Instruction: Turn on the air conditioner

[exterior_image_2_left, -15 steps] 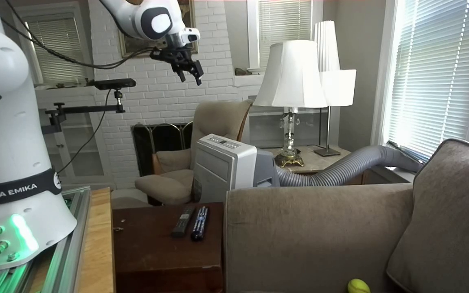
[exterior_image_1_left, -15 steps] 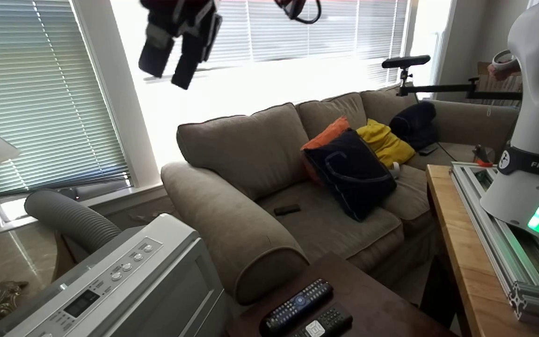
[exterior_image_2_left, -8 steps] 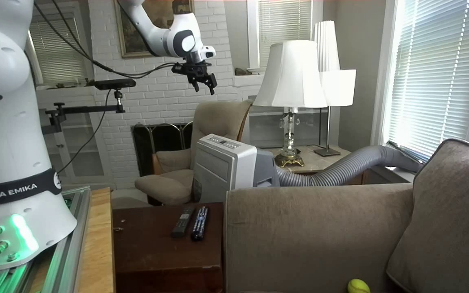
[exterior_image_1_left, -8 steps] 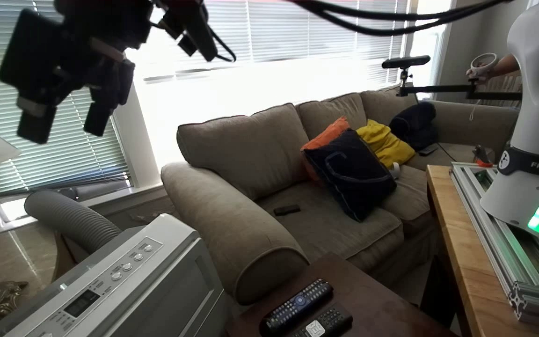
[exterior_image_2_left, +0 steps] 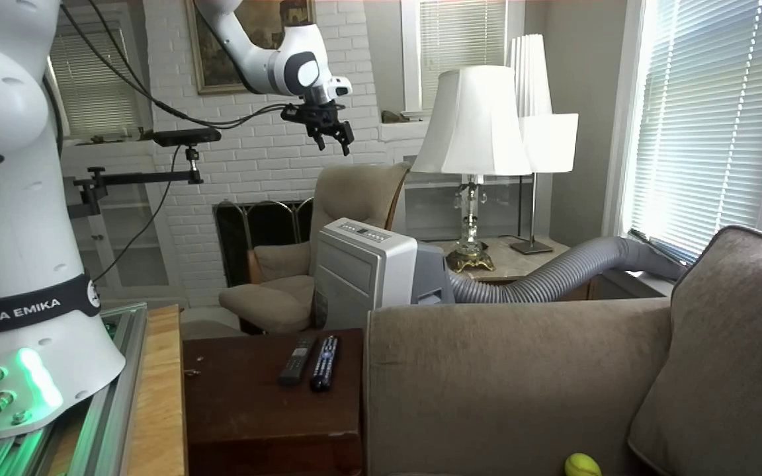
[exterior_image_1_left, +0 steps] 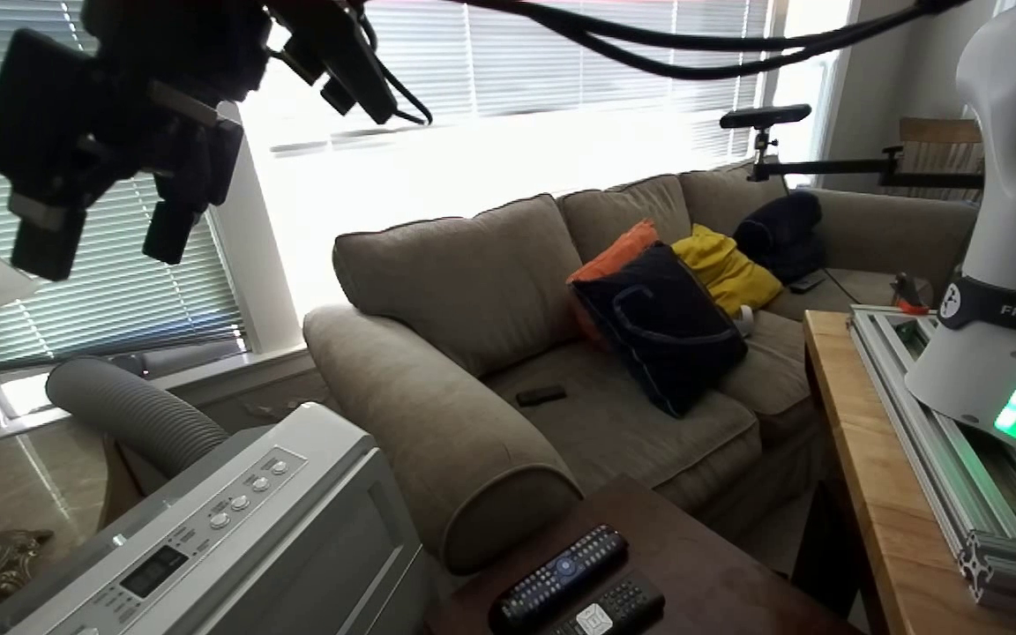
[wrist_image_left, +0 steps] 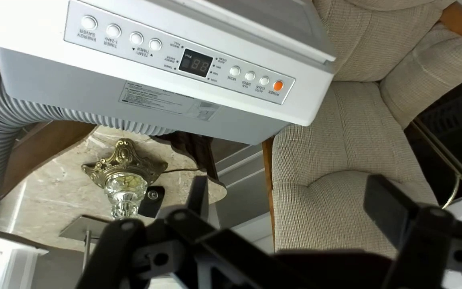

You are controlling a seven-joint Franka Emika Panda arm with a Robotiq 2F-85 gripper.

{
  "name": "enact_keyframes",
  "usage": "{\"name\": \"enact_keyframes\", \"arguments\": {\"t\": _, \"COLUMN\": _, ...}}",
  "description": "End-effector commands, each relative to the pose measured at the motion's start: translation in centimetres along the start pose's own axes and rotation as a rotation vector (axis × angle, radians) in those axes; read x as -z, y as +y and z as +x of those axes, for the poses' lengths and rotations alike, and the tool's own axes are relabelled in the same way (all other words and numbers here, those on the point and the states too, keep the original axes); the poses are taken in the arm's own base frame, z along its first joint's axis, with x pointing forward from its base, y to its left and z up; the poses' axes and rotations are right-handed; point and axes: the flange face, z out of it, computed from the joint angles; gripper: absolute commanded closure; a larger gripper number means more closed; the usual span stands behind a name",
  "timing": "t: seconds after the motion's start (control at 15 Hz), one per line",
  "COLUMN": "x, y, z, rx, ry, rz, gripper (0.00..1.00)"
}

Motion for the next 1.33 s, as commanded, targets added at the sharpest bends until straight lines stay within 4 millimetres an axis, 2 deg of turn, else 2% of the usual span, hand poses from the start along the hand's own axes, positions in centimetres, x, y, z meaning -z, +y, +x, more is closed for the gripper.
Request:
{"name": "enact_keyframes", "arguments": {"t": 0.0, "x": -1.2, "y": -0.5, "z": 0.1, "rx": -0.015, "ry": 0.012, "rz": 0.008, "gripper": 0.0}}
{"name": "enact_keyframes", "arguments": {"t": 0.2, "x": -3.1, "y": -1.5, "z": -0.2, "rx": 0.001, "ry": 0.022, "rz": 0.008, "gripper": 0.0}}
{"name": "enact_keyframes", "arguments": {"t": 0.47, "x": -7.0, "y": -2.5, "z": -0.7, "rx": 0.006, "ry": 0.045, "rz": -0.009, "gripper": 0.0}}
{"name": "enact_keyframes", "arguments": {"t": 0.53, "x": -7.7, "y": -2.7, "z": -0.4, "rx": 0.008, "ry": 0.053, "rz": -0.017, "gripper": 0.03}}
{"name": "enact_keyframes", "arguments": {"t": 0.6, "x": -9.0, "y": -2.7, "z": -0.4, "rx": 0.005, "ry": 0.067, "rz": -0.027, "gripper": 0.27}}
{"name": "enact_keyframes", "arguments": {"t": 0.73, "x": -10.6, "y": -3.2, "z": 0.3, "rx": -0.01, "ry": 0.084, "rz": -0.04, "gripper": 0.3}}
{"name": "enact_keyframes", "arguments": {"t": 1.0, "x": -14.0, "y": -4.9, "z": 1.3, "rx": -0.021, "ry": 0.109, "rz": -0.051, "gripper": 0.58}}
{"name": "enact_keyframes", "arguments": {"t": 1.07, "x": -14.3, "y": -5.4, "z": 1.8, "rx": -0.026, "ry": 0.114, "rz": -0.047, "gripper": 0.66}}
{"name": "enact_keyframes", "arguments": {"t": 1.27, "x": -17.0, "y": -7.6, "z": 1.7, "rx": -0.017, "ry": 0.142, "rz": -0.033, "gripper": 0.87}}
